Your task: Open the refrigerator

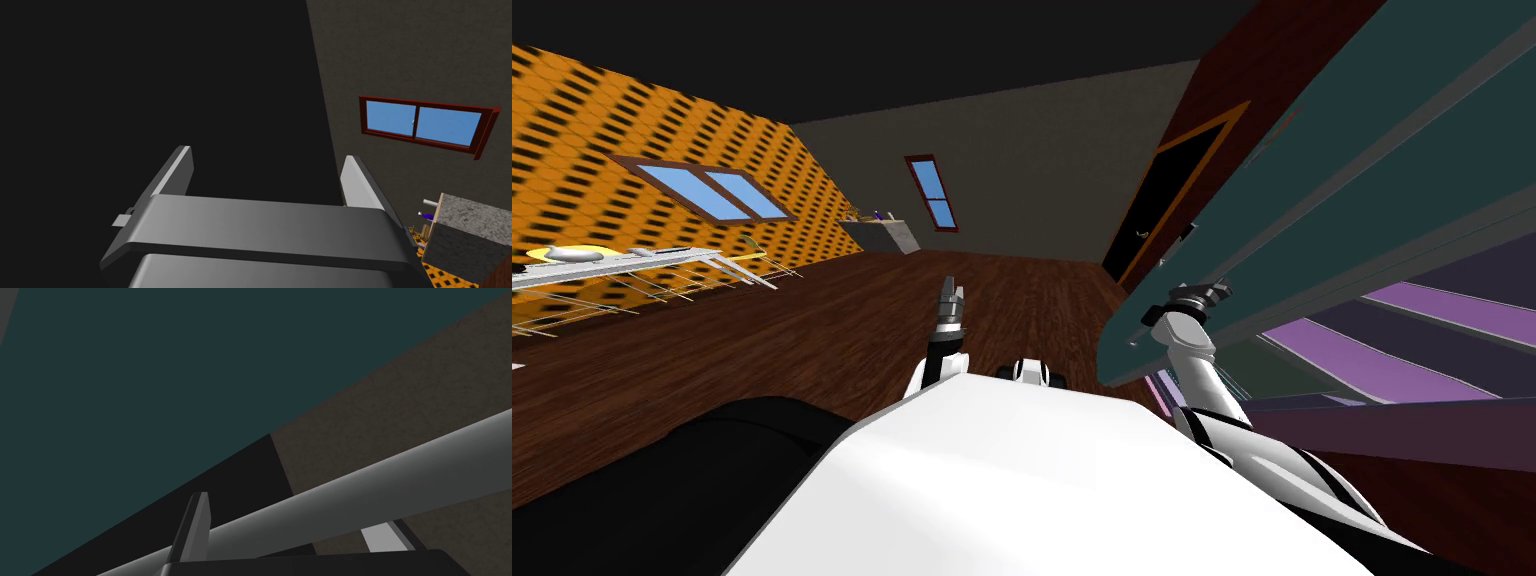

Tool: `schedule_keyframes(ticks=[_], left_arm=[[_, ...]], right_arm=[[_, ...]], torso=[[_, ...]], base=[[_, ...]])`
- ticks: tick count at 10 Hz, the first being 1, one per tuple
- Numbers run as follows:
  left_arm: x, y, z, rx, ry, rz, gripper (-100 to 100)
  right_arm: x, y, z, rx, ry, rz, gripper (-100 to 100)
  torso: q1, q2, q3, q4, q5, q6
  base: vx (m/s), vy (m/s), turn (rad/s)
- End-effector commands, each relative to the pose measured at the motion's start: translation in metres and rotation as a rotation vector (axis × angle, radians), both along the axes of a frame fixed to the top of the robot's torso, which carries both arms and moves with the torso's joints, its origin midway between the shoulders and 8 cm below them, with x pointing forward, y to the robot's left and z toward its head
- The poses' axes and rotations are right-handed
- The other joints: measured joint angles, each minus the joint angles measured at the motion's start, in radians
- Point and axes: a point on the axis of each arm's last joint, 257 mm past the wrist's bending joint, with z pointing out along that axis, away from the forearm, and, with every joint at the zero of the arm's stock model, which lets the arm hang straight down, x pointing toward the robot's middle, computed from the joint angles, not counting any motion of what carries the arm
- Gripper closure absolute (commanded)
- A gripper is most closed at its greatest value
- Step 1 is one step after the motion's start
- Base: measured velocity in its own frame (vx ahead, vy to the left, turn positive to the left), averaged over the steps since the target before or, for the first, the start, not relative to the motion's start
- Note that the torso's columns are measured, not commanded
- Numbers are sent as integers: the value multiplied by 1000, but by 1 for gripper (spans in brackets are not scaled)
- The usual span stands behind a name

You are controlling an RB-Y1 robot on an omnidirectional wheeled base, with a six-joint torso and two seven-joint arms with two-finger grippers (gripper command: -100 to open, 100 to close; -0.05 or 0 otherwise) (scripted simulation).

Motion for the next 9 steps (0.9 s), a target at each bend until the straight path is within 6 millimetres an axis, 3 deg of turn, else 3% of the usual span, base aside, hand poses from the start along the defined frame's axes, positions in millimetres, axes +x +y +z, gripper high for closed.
schedule_keyframes(ticks=[1,3,4,6,7,9], left_arm=[[0,0,0,0,0,0,0],[0,0,0,0,0,0,0],[0,0,0,0,0,0,0],[0,0,0,0,0,0,0],[0,0,0,0,0,0,0],[0,0,0,0,0,0,0]], right_arm=[[0,5,18,-23,-16,27,100],[1,14,18,-24,-15,58,100],[1,14,18,-24,-15,58,100],[2,23,19,-26,-16,88,100],[2,23,19,-26,-16,88,100],[1,33,20,-29,-17,118,100]], torso=[[8,1,2,-1,-1,6],[5,-1,0,-1,0,-4],[9,-2,0,-1,0,2],[9,0,1,-2,-1,-5],[15,1,2,-2,-1,2],[7,0,0,-1,1,-6]], base=[[260,181,-352],[198,131,-233],[217,186,-301],[199,165,-202],[254,196,-314],[180,148,-217]])
